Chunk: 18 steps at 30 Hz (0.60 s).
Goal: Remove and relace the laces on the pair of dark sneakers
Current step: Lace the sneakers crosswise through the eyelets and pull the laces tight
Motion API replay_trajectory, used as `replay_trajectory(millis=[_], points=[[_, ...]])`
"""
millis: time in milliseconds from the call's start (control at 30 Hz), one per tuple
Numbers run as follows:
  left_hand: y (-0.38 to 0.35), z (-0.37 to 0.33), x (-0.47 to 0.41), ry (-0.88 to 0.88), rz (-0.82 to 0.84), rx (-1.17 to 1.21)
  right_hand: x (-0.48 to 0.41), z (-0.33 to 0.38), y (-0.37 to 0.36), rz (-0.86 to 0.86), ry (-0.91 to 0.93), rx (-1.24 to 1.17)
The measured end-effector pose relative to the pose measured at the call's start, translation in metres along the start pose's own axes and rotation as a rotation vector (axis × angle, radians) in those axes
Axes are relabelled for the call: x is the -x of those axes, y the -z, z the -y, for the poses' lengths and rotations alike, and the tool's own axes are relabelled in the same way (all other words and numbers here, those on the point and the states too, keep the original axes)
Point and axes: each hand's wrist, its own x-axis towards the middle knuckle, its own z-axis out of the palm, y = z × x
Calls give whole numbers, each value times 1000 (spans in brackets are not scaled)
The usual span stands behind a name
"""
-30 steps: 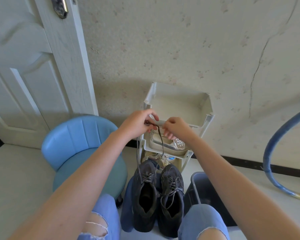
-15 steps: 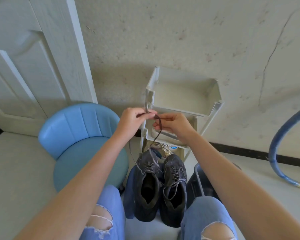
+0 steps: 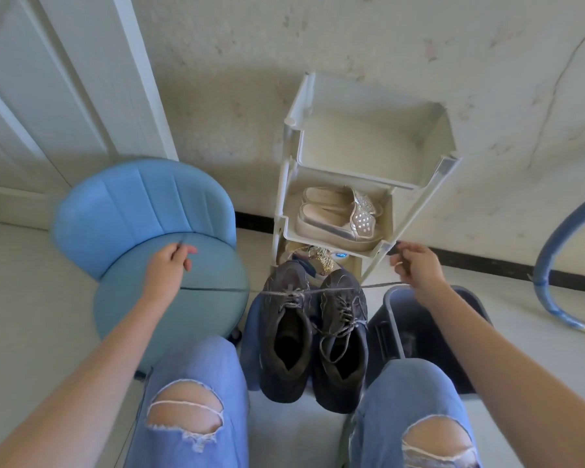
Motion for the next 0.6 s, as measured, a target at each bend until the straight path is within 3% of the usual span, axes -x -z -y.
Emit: replay_trajectory(millis=[67, 167, 233, 300, 533, 600], points=[[3, 7, 9, -127, 221, -407, -4, -9, 10, 123, 172, 563], [2, 11, 18, -207, 514, -727, -2, -11, 10, 458, 282, 1331], [4, 19, 14, -217, 575, -783, 3, -7, 5, 552, 305, 1527], [5, 31, 8, -174, 607, -629, 7, -7, 0, 597, 284, 1362], [-53, 4, 18, 301, 677, 754, 25, -38, -64, 819, -108, -172], [-60, -16, 16, 382, 753, 975, 33, -36, -84, 832, -227, -364]])
